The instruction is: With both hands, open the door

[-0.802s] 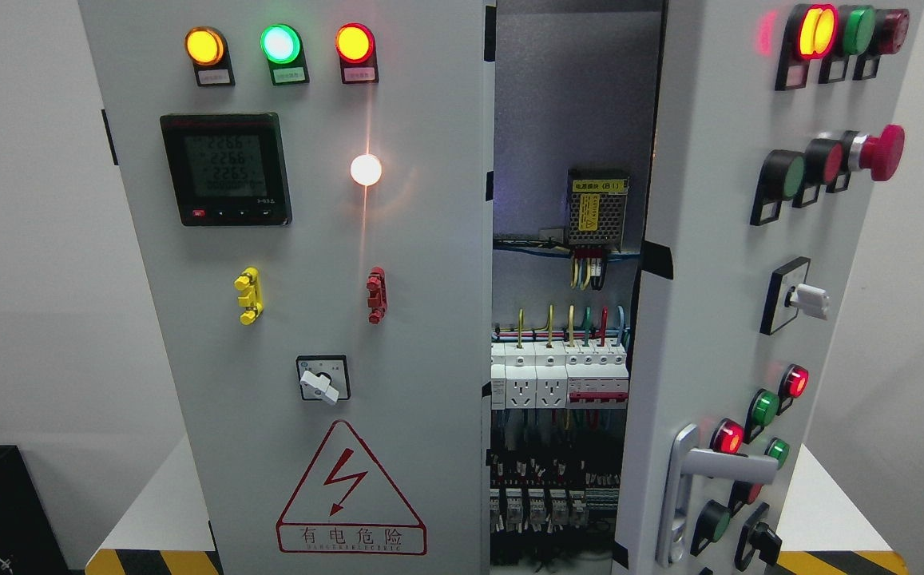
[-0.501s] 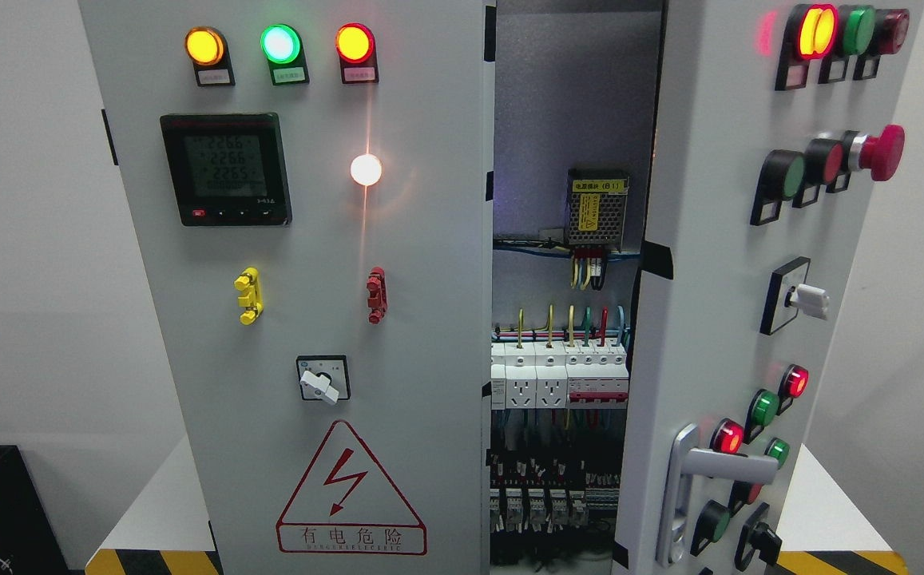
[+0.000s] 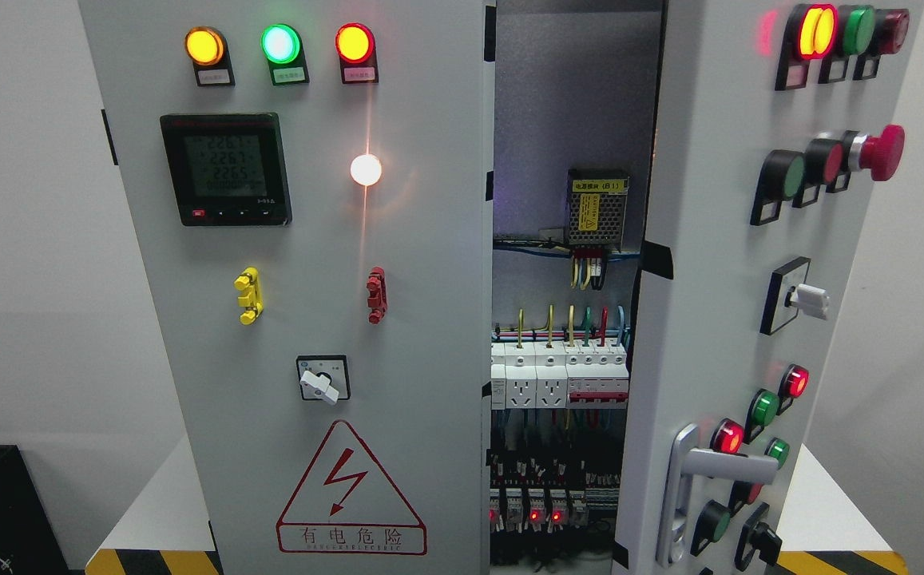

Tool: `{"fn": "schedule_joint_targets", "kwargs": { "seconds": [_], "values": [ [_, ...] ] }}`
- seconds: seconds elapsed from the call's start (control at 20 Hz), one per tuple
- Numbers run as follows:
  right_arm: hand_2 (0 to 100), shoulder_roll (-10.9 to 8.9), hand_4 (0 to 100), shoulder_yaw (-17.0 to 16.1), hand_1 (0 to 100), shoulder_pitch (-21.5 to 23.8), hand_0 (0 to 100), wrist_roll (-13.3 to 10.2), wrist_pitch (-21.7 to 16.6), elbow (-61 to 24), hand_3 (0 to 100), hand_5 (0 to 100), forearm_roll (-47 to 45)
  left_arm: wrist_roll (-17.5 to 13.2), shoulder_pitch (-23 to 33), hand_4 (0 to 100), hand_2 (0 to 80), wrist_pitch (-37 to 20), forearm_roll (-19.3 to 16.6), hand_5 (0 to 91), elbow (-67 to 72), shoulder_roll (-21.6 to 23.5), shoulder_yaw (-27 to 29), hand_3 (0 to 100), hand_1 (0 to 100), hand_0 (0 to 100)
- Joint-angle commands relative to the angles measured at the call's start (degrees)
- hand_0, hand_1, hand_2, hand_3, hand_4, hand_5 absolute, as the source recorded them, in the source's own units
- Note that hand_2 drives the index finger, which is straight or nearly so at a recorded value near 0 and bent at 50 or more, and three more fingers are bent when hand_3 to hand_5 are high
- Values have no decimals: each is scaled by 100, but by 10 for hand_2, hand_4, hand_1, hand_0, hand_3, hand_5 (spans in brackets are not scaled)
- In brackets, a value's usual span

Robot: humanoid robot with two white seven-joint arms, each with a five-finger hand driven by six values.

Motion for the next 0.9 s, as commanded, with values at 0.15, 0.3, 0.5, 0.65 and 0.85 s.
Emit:
{"fn": "schedule_joint_targets", "kwargs": {
  "seconds": [0.15, 0.3, 0.5, 0.65, 0.85],
  "values": [
    [0, 0, 0, 0, 0, 0, 191, 1, 2, -2, 0, 0, 0, -5, 874, 0, 0, 6, -11, 0, -2907, 293, -245, 0, 0, 0],
    [0, 0, 0, 0, 0, 0, 191, 1, 2, -2, 0, 0, 0, -5, 1226, 0, 0, 6, -2, 0, -4145, 521, -754, 0, 0, 0],
    [0, 0, 0, 0, 0, 0, 191, 1, 2, -2, 0, 0, 0, -5, 1596, 0, 0, 32, 7, 0, -5772, 847, -1221, 0, 0, 0],
    [0, 0, 0, 0, 0, 0, 191, 1, 2, -2, 0, 0, 0, -5, 1745, 0, 0, 41, 7, 0, -6826, 1092, -1397, 0, 0, 0],
    [0, 0, 0, 0, 0, 0, 191, 1, 2, 7, 0, 0, 0, -5, 1790, 0, 0, 41, 16, 0, -8320, 1540, -1669, 0, 0, 0]
  ]
}}
